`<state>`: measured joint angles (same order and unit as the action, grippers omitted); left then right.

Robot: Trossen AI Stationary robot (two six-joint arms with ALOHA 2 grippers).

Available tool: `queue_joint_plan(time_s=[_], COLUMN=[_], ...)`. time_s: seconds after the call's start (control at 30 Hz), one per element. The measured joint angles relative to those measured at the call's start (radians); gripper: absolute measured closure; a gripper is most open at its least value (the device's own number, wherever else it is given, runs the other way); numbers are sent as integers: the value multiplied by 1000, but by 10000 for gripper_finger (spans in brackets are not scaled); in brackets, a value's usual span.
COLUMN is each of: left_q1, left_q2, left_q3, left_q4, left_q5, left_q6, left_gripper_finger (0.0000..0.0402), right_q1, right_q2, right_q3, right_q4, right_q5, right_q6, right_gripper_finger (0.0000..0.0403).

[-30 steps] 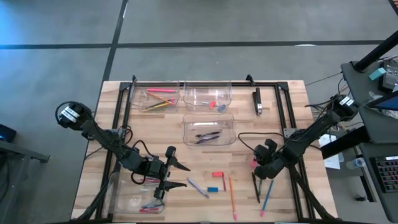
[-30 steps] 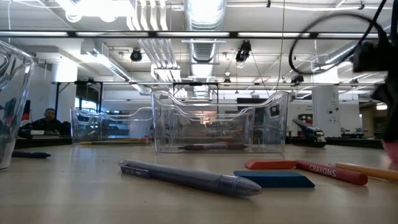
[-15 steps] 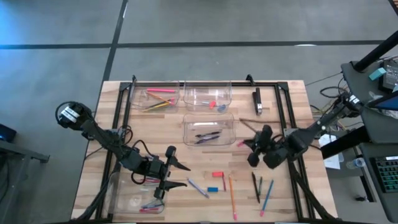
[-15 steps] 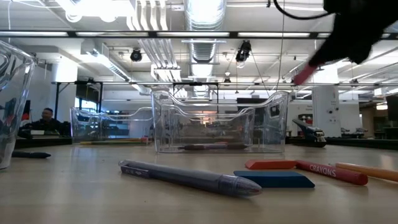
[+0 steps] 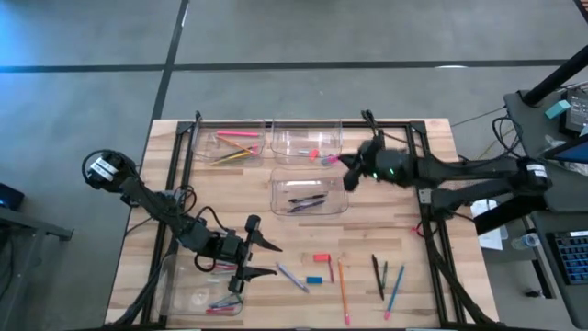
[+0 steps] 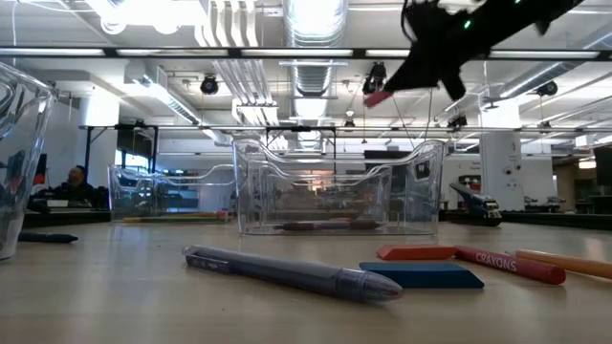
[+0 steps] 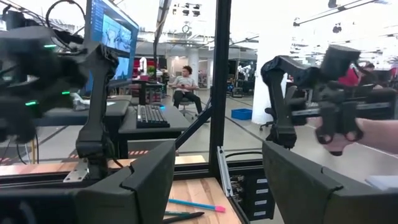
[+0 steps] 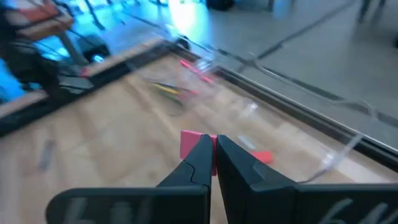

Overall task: Sort crayons/erasers/pens/pencils in bins
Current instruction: Put the pink eraser into the top right transparent bin, then put the blue pencil into the top left transparent bin

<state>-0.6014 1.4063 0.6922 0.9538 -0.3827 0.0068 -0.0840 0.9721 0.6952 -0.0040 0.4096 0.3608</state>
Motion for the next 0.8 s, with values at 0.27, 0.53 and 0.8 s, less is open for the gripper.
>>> queue_joint_plan(time_s=[0.27, 0.53, 0.8], left_q1=[3, 25, 58], left_q2=[0, 0, 0], left_q3=[0, 0, 0], left_q4=[-7, -4, -4], left_q5=[0, 0, 0], left_q6=[9, 53, 53], left_gripper_finger=[176, 176, 176], right_q1=[-290, -369, -347], right_q2=[122, 256, 315], right_q3=[33, 172, 421], right_q4=[78, 79, -261], right_q5=[-162, -351, -364], right_q6=[-37, -123, -195], right_gripper_finger=[390, 279, 143])
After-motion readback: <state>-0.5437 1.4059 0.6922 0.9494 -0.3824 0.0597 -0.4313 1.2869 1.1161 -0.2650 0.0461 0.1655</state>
